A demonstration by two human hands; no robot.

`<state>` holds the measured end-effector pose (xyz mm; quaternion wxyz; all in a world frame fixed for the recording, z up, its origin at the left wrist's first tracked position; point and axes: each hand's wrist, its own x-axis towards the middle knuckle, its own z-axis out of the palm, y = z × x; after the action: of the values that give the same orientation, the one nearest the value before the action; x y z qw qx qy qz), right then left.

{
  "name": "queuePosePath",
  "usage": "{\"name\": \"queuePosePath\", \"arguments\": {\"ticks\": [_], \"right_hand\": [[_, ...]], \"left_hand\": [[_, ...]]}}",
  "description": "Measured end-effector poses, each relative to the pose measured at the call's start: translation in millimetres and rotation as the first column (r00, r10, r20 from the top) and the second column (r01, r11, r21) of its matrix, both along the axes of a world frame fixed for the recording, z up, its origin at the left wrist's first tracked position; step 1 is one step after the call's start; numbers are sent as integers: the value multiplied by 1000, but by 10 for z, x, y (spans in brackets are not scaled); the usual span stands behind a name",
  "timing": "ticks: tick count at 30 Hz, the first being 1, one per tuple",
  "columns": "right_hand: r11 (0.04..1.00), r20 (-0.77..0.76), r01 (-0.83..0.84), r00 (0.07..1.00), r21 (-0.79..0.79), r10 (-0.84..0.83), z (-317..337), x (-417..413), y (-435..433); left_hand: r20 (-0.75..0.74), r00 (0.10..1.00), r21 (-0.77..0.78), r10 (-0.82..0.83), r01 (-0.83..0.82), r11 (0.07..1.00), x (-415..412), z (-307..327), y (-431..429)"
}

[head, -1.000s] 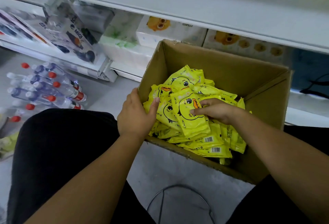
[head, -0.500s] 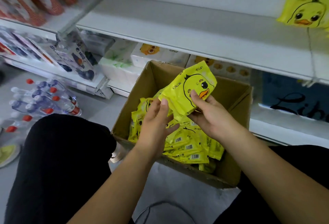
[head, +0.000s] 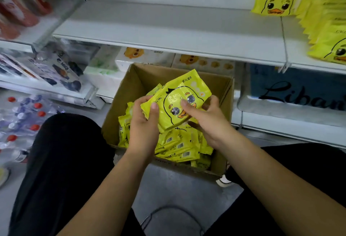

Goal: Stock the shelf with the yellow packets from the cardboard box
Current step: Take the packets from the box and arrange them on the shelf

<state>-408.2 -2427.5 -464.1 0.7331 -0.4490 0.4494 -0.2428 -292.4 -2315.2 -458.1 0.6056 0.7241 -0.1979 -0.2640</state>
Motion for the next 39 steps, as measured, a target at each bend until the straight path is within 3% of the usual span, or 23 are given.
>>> {"name": "queuePosePath", "arguments": {"ticks": [3, 7, 22, 28, 33, 36, 39], "right_hand": [[992, -105, 63, 992, -105, -74, 55, -213, -301], [989, -124, -60, 991, -133, 44, 1, -398, -532], [991, -100, -92, 992, -93, 82, 9, -433, -426], [927, -173, -81, 985, -365, 18, 163, -470, -474], [895, -182, -97, 983, -435, 18, 199, -545, -555], [934, -121, -39, 993, -355, -5, 134, -522, -539], [995, -8, -84, 996, -45, 83, 86, -525, -521]], "left_hand": [[78, 992, 58, -98, 93, 994, 45, 20, 7], [96, 973, 115, -210, 199, 973, 18, 29, 22], [-57, 998, 62, -36, 39, 997, -30, 107, -7], [-154, 988, 49, -1, 8, 999, -42, 96, -137], [-189, 979, 23, -79, 85, 996, 52, 130, -200], [-196, 979, 7, -55, 58, 998, 10, 165, -222], [-194, 981, 10, 11, -9, 1000, 0, 175, -245]]}}
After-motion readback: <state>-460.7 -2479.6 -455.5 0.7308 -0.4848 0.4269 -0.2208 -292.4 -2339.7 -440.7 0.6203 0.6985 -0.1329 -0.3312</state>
